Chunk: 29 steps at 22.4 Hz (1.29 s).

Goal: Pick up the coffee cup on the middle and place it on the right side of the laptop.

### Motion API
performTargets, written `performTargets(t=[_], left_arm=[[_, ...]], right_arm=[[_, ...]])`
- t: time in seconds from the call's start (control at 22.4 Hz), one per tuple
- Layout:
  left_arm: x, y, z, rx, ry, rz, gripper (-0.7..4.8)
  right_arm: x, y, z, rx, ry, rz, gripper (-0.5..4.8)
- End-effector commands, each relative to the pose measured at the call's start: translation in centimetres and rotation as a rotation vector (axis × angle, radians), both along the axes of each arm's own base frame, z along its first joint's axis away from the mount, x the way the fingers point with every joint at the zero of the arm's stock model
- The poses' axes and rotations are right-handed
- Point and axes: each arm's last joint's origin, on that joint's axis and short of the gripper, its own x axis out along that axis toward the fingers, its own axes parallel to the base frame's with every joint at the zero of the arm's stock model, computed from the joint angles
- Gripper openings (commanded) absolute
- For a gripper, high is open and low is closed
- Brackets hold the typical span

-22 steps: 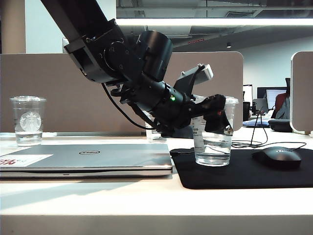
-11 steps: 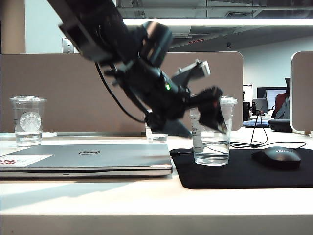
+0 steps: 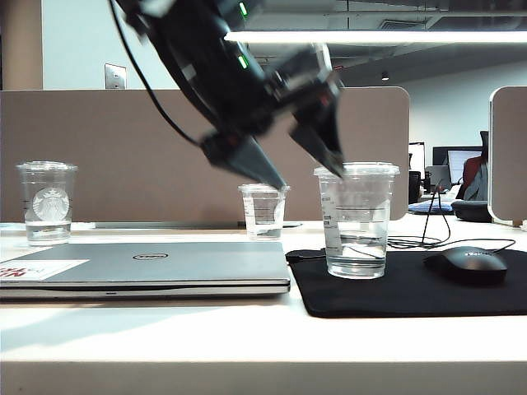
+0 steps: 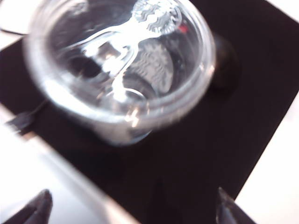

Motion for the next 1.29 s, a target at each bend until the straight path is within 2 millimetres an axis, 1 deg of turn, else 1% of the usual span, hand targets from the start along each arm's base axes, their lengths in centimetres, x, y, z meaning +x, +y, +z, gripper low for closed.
performTargets(t=[0.04,0.09,0.13,0.18,0.22,0.27,0.31,0.36,0.4,0.45,0.49,0.58,0.67,0.71,0.76,0.8,0.85,0.89,0.98,1.03,1.07,1.11,1.16,1.25,1.29], left_arm=[[-2.3,2.6,5.1,0.011,-0.119,0.039,4.52],[-3.3,3.5,7.1,-0.033,-0.155,0.046,4.09],[-4.1,4.2,8.4,-0.064,-0.178,0.052,3.69],[-5.4,5.2,10.1,-0.100,-0.202,0.048,2.84],[-6.1,5.7,10.8,-0.107,-0.205,0.049,2.25],[-7.3,6.8,11.4,-0.111,-0.160,0.072,1.28],[-8.0,7.5,11.7,-0.107,-0.130,0.085,0.62],[-8.9,8.3,12.1,-0.091,-0.121,0.094,0.21],[-9.4,8.9,12.4,-0.079,-0.126,0.113,0.09],[-10.3,9.9,13.0,-0.054,-0.154,0.160,-0.06],[-10.7,10.4,13.3,-0.041,-0.177,0.180,-0.06],[-12.5,12.2,14.7,-0.027,-0.274,0.179,-0.06],[-14.5,14.0,15.9,-0.075,-0.345,0.173,-0.06],[-16.1,15.5,16.1,-0.120,-0.395,0.177,-0.06],[-16.8,16.1,16.1,-0.138,-0.415,0.177,-0.06],[-18.3,17.4,15.3,-0.166,-0.447,0.180,-0.06],[-19.0,18.1,14.6,-0.176,-0.456,0.183,-0.06],[-19.8,18.9,13.3,-0.183,-0.471,0.196,-0.06],[-21.1,20.0,10.5,-0.216,-0.497,0.196,-0.06],[-21.4,20.2,9.3,-0.243,-0.508,0.197,-0.06],[-21.8,20.5,7.1,-0.310,-0.515,0.210,-0.06],[-21.8,20.6,6.2,-0.334,-0.516,0.223,-0.06],[-21.9,20.8,4.3,-0.359,-0.517,0.259,-0.06],[-21.9,20.8,1.3,-0.356,-0.516,0.270,-0.06],[-21.9,20.8,0.2,-0.353,-0.513,0.270,-0.06]], right_arm=[[-1.7,0.5,0.4,0.000,-0.030,0.052,-0.05],[-2.1,0.9,0.4,0.000,-0.021,0.083,-0.05],[-2.5,1.1,0.3,-0.001,-0.012,0.104,-0.05],[-2.8,1.4,0.0,-0.005,0.021,0.137,-0.05],[-2.9,1.5,-0.2,-0.008,0.041,0.147,-0.05],[-3.0,1.6,-0.8,-0.015,0.096,0.160,-0.05],[-3.1,1.6,-1.2,-0.021,0.139,0.161,-0.04],[-3.2,1.6,-1.5,-0.026,0.175,0.160,-0.04],[-3.2,1.6,-1.7,-0.027,0.188,0.160,-0.04],[-3.3,1.5,-1.9,-0.007,0.220,0.157,-0.04],[-3.3,1.5,-2.1,0.012,0.246,0.153,-0.05],[-4.0,1.4,-2.8,0.030,0.334,0.149,-0.05],[-5.1,1.2,-3.5,0.004,0.382,0.152,-0.05],[-6.5,0.9,-3.8,-0.007,0.383,0.167,-0.05],[-7.5,0.7,-3.9,-0.004,0.368,0.173,-0.05],[-9.1,0.3,-4.2,0.001,0.330,0.171,-0.05],[-10.2,0.1,-4.5,0.004,0.304,0.169,-0.05],[-11.6,-0.2,-5.0,0.009,0.265,0.171,-0.04],[-14.1,-0.8,-6.4,0.020,0.189,0.173,-0.04],[-14.6,-0.9,-6.8,0.027,0.166,0.173,-0.04],[-15.7,-1.1,-8.0,0.040,0.109,0.170,-0.05],[-16.1,-1.2,-8.7,0.044,0.080,0.171,-0.05],[-16.2,-1.2,-9.9,0.047,0.056,0.173,-0.05],[-15.9,-1.1,-12.5,0.047,0.064,0.188,-0.05],[-15.7,-1.1,-13.2,0.046,0.078,0.188,-0.05]])
